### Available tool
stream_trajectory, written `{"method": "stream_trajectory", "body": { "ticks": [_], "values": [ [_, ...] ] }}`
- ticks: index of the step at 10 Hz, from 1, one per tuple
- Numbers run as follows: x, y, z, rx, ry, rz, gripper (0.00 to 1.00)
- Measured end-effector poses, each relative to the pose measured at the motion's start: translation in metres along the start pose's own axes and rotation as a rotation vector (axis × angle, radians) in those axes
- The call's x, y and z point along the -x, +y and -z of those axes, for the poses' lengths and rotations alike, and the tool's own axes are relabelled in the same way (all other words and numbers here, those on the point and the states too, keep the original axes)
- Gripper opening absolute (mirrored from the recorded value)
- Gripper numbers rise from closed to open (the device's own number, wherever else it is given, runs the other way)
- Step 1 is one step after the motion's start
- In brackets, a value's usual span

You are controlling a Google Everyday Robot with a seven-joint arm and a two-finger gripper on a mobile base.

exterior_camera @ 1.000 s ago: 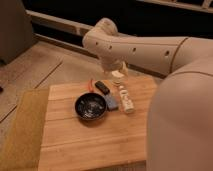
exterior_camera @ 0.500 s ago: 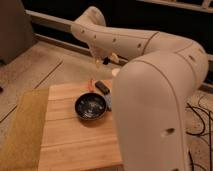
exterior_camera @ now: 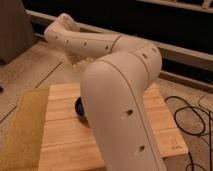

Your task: Move the arm in a circular motion

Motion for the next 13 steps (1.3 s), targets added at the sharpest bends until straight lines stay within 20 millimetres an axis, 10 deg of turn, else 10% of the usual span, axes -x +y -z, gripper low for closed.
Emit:
{"method": "stream_trajectory", "body": {
  "ticks": [7,10,13],
  "values": [
    [-0.047,0.11,-0.002,0.172,-0.024,0.149,0.65],
    [-0.087,0.097,-0.016,0.19,-0.008,0.071,0.65],
    [-0.111,0.041,-0.022,0.15,0.02,-0.063,0.65]
  ]
}}
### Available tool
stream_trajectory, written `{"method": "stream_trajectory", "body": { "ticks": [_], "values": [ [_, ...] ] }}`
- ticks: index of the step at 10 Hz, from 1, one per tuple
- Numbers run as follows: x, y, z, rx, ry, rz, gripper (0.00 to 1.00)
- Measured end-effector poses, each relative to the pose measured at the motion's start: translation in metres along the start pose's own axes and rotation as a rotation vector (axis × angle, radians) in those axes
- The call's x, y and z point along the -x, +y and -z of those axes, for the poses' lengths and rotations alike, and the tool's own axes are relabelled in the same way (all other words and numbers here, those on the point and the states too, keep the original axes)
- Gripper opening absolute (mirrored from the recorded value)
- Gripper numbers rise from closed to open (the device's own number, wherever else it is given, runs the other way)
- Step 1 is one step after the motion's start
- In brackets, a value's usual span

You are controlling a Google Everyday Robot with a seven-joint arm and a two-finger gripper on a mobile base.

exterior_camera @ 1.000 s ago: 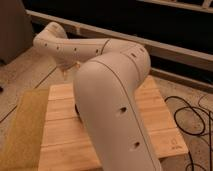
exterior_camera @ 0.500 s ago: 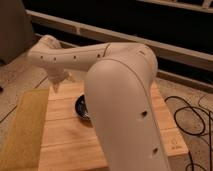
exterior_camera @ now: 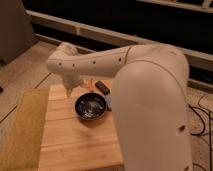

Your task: Move the arm in a circular motion

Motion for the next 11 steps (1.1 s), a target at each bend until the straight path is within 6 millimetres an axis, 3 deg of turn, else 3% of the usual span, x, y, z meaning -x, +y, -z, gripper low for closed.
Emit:
{"method": "stream_trajectory", "body": {
  "ticks": [4,6,8,10,11],
  "values": [
    [-0.016,-0.098,0.006,-0.053,0.068,-0.159,0.65],
    [-0.008,-0.139,0.014,-0.083,0.103,-0.191,0.65],
    [0.016,-0.167,0.03,-0.111,0.089,-0.199,0.65],
    [0.044,-0.173,0.043,-0.13,0.058,-0.175,0.65],
    [0.062,-0.165,0.048,-0.141,0.042,-0.137,0.65]
  ]
}}
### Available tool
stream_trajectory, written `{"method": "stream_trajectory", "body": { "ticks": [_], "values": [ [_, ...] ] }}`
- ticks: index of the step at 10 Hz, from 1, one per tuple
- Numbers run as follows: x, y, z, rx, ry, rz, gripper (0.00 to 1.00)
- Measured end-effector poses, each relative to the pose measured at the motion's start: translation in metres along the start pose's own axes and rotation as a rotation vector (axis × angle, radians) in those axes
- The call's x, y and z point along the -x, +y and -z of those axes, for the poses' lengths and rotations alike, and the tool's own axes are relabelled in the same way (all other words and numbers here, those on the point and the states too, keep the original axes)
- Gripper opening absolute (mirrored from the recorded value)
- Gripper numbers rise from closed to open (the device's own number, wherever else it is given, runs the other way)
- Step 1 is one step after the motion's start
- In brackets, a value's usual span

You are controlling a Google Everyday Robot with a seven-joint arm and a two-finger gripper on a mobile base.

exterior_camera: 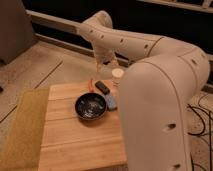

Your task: Move the arm in a circular motion

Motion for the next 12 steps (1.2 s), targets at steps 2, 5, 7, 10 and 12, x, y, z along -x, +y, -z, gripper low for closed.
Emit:
{"method": "stream_trajectory", "body": {
  "ticks": [2,5,7,10,12],
  "values": [
    [0.023,0.042,0.006,0.0,-0.025,0.105,0.65],
    [0.024,0.118,-0.003,0.031,-0.013,0.271,0.65],
    [0.009,0.177,-0.007,0.106,-0.013,0.374,0.65],
    [-0.026,0.235,-0.006,0.224,-0.036,0.447,0.65],
    [-0.048,0.243,-0.012,0.259,-0.041,0.432,0.65]
  ]
}}
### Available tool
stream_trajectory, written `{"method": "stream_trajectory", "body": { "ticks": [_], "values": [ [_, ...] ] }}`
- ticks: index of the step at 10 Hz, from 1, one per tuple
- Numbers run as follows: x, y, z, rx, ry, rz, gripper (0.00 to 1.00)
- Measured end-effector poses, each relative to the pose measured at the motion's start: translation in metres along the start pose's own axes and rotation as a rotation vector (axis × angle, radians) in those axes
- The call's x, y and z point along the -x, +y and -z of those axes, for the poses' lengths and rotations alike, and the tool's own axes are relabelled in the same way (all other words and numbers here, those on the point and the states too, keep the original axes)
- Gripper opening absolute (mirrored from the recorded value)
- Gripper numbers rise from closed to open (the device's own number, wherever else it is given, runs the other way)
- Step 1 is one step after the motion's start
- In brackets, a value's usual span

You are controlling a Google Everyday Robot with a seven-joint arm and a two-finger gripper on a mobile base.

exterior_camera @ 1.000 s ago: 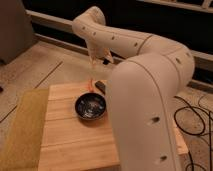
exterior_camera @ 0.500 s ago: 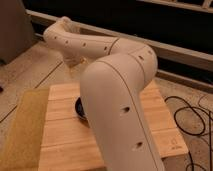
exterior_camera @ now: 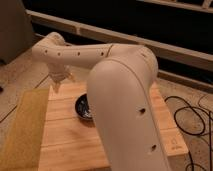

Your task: Move the arm in a circular motion

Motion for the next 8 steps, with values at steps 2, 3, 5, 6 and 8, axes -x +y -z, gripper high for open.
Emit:
{"method": "stream_trajectory", "body": {
  "ticks": [2,3,5,6,8],
  "values": [
    [-0.031,-0.011,-0.013,0.005,0.003,-0.085,0.65],
    [-0.051,-0.026,-0.017,-0.017,0.015,-0.138,0.65],
    [-0.083,-0.07,-0.015,-0.089,0.051,-0.24,0.65],
    [-0.094,-0.089,-0.011,-0.119,0.067,-0.281,0.65],
    [-0.113,-0.148,0.007,-0.204,0.085,-0.389,0.65]
  ]
}}
